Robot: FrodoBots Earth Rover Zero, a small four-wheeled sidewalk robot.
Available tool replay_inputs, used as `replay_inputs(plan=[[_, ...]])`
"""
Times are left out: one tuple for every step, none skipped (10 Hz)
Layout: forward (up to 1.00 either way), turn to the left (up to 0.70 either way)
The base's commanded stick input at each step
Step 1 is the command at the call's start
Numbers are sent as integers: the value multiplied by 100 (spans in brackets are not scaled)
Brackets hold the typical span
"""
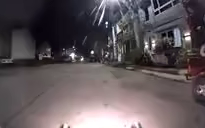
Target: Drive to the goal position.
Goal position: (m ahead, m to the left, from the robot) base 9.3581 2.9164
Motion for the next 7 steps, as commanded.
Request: replay_inputs(plan=[[70,0],[70,0],[70,0],[70,0],[70,0],[70,0],[70,0]])
